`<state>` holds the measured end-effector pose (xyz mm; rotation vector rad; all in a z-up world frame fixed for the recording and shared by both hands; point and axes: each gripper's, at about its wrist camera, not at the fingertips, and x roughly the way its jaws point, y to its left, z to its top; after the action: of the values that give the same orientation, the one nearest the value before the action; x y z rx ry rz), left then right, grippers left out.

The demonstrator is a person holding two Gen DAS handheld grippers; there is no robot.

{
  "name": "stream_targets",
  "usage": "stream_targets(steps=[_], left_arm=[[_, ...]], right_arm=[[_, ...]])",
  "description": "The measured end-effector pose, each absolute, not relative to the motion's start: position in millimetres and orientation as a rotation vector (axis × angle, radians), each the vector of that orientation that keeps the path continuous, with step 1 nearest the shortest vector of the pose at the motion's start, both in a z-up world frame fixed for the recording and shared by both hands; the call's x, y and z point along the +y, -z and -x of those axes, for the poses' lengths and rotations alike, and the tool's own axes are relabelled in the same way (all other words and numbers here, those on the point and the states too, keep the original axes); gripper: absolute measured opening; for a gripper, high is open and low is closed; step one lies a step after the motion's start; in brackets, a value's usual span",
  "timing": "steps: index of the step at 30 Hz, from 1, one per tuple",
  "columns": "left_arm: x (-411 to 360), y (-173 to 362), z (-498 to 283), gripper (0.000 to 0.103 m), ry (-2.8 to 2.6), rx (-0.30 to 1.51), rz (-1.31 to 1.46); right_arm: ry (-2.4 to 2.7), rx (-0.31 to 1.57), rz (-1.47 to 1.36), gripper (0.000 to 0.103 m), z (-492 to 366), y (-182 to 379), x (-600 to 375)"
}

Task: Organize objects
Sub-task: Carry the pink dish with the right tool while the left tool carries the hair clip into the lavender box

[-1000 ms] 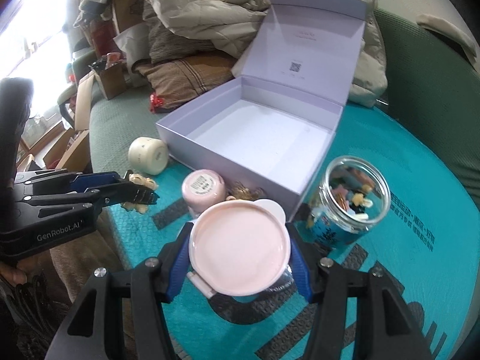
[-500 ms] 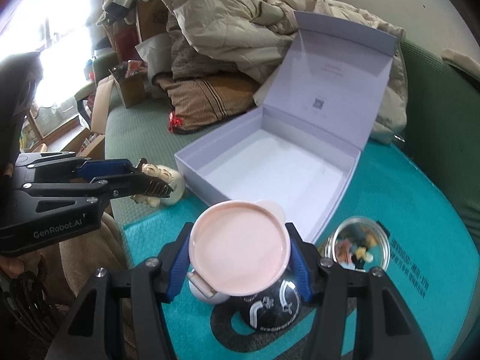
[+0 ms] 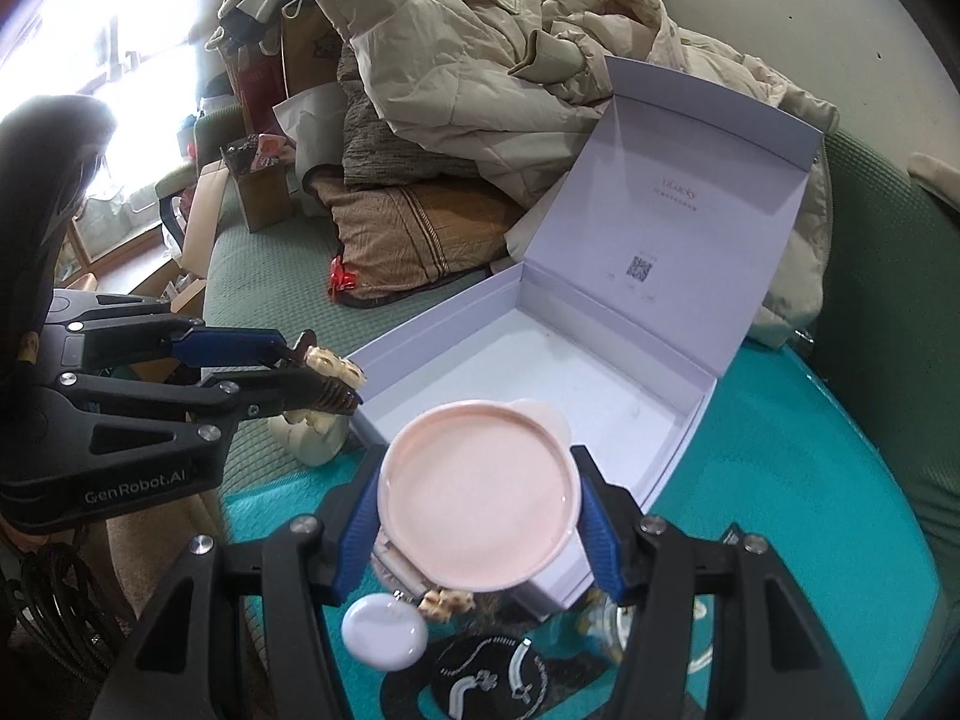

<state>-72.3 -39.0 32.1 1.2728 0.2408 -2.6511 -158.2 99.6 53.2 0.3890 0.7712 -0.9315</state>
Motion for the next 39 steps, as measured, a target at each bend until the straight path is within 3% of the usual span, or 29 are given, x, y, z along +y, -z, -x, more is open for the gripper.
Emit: stream_targets(steps=[39], left_arm=[[-63.4,29.1,214.7,0.029,2.607,0.225,-1.441]], right_arm=[[0.873,0.891,-0.360,0.060,164.7,-9.1,-35.7]])
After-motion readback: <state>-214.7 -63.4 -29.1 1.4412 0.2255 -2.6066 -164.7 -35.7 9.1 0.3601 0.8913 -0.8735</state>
